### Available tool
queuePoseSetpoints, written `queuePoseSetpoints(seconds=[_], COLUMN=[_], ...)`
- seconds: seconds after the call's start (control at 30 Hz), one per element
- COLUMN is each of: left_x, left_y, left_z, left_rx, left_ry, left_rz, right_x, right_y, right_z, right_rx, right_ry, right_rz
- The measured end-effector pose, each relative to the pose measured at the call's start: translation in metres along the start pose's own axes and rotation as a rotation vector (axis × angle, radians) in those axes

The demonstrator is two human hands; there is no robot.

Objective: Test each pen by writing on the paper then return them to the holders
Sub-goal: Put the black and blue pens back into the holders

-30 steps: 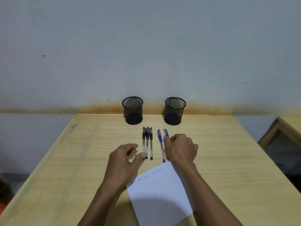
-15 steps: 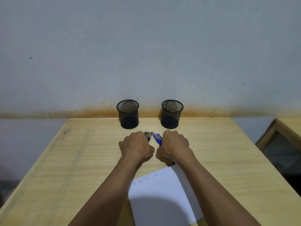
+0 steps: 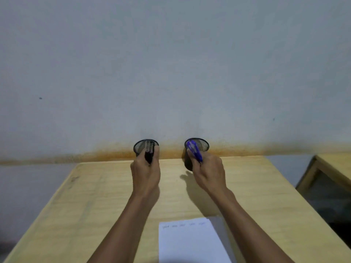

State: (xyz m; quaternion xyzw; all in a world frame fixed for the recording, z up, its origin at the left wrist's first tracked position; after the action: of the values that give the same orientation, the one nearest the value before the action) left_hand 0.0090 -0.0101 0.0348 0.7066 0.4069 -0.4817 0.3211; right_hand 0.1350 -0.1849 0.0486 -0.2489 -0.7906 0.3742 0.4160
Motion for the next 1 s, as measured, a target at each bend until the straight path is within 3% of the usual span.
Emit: queuePoseSetpoints(seconds=[0.13,0.2,0.3,0.47,0.67,0.87,1.0], left_x=[-0.046,-0.058,-0.044,0.022,0.058,0.072,0.07], left_y=[0.011,0.016,0.021,0.015,0.013,0.011,0.01], left_z=[-0.037,-0.053,-0.074,-0.078,-0.065,-0.063,-0.062], left_rx=[0.016,0.025,0.01,-0.119,-0.164,-0.199,-0.184], left_ry=[0.06,0.107,0.124,-0.008,-0.057,-0.073,-0.071], left_rz=[0.309,0.316,0.263,0.001,-0.18,0.121,0.19], right_x=[0.023,0.023,0.011,-0.017,-0.034,-0.039,-0.035], right_y=[-0.05,-0.05,-0.016,0.035,0.056,0.066,0.065], right_z=[-0.031,-0.053,-0.077,-0.07,-0.063,-0.065,-0.065], right_rx=[-0.381,-0.457,-0.338,-0.162,-0.114,-0.119,-0.139], right_ry=[-0.037,-0.023,0.034,0.113,0.192,0.186,0.185], right_rz=[-0.247,-0.341,-0.308,-0.142,-0.239,-0.321,-0.378])
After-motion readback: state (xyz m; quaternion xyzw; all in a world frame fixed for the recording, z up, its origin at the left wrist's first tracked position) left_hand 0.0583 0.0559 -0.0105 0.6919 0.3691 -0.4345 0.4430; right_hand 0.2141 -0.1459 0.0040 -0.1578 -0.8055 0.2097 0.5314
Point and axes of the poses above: each hand's wrist, its own z-axis away from the middle knuckle, its own y-axis out of the palm, x = y × z, the point moved 8 cm from there along -z, towards the middle knuckle, and after that the axes turned 15 degrees about z, right-handed, at the moved point
